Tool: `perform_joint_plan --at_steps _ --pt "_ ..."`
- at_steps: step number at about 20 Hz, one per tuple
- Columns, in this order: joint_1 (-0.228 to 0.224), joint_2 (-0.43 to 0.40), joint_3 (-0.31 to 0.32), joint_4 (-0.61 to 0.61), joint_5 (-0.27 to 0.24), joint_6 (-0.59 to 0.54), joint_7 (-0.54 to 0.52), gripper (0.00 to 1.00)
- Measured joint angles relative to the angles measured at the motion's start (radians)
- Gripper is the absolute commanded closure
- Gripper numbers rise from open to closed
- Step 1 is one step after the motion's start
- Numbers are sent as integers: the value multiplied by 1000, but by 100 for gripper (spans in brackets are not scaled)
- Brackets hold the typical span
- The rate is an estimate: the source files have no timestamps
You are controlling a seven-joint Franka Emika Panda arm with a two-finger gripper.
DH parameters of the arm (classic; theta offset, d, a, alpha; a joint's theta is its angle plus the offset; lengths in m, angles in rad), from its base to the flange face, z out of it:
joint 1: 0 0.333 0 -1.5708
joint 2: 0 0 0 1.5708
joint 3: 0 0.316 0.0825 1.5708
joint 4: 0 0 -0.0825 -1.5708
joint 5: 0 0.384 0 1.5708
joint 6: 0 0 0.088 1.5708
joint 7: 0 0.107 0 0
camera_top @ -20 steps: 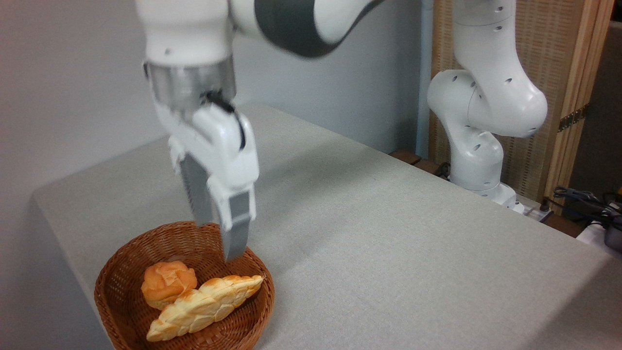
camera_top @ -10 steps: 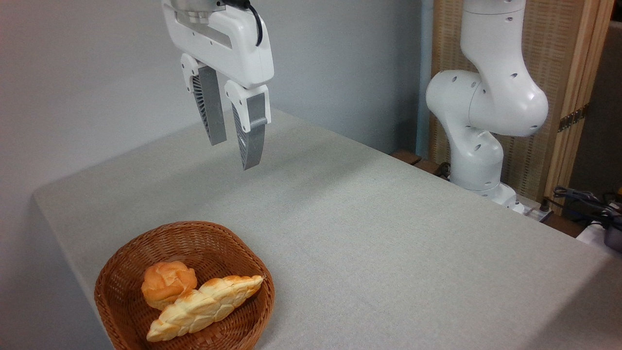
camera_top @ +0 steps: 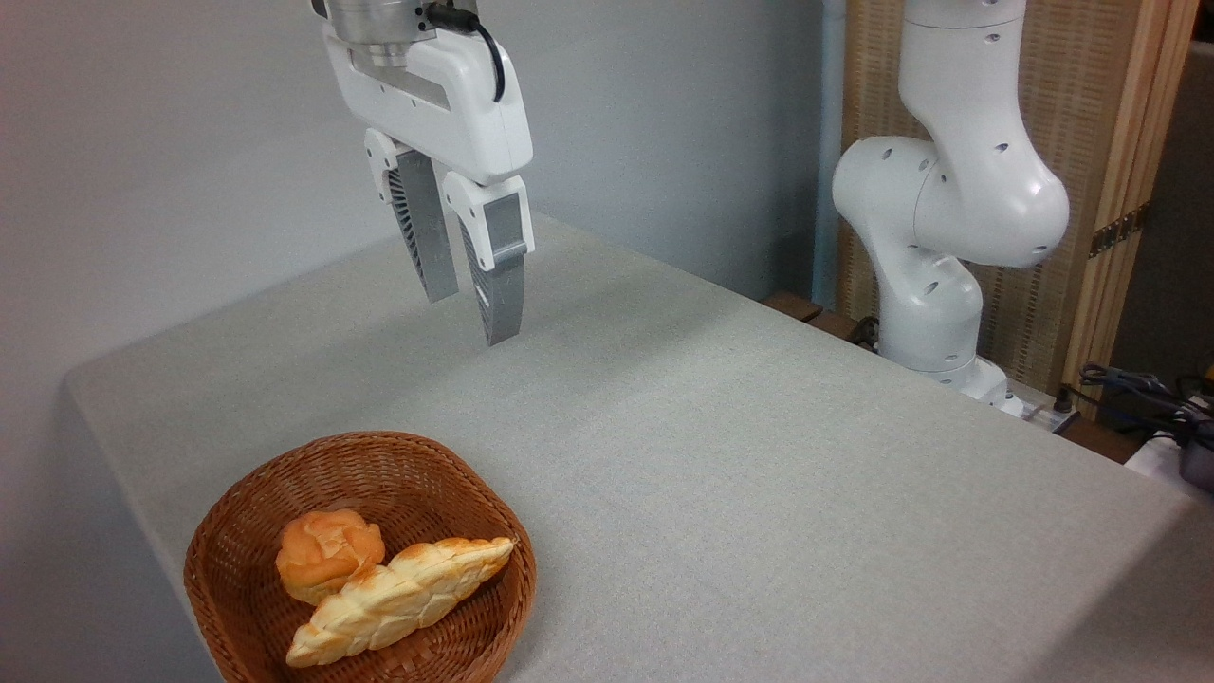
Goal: Put bread into the basket
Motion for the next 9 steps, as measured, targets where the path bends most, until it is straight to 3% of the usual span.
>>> perform_joint_plan --at_steps 9 --pt "1 0 12 -2 0 0 -38 0"
